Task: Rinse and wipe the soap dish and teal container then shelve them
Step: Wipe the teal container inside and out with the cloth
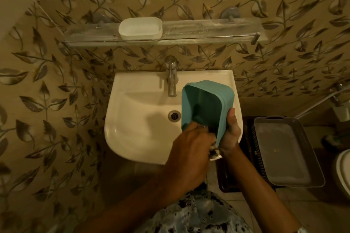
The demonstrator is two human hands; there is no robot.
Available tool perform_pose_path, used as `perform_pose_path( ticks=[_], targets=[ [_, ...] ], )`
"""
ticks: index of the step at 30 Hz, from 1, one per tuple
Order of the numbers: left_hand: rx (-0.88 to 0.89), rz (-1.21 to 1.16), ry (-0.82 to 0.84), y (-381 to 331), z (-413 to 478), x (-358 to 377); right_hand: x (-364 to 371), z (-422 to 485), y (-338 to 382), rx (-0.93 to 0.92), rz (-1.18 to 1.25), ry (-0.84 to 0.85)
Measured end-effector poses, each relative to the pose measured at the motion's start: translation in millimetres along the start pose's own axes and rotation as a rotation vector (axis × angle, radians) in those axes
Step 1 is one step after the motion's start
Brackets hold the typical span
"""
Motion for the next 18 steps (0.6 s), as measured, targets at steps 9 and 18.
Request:
perform_pose_path(
  ticks=[9, 18],
  targets=[
    [0.213, 0.243, 0.055, 11, -3, 6, -8, 2, 7, -0.079, -0.174, 0.011],
    [-0.076, -0.249, 0.019, 13, -6, 2, -6, 5, -4, -0.069, -0.091, 0.01]
  ],
)
Point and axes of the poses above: each hand's wrist, its own z-axis towards the middle knuckle, its own x-axis out of the palm, y = z × x, the point moved 7 cm from there along z, towards the middle knuckle, and after that the axes turned 9 degrees about -y, right-handed, at the moved point
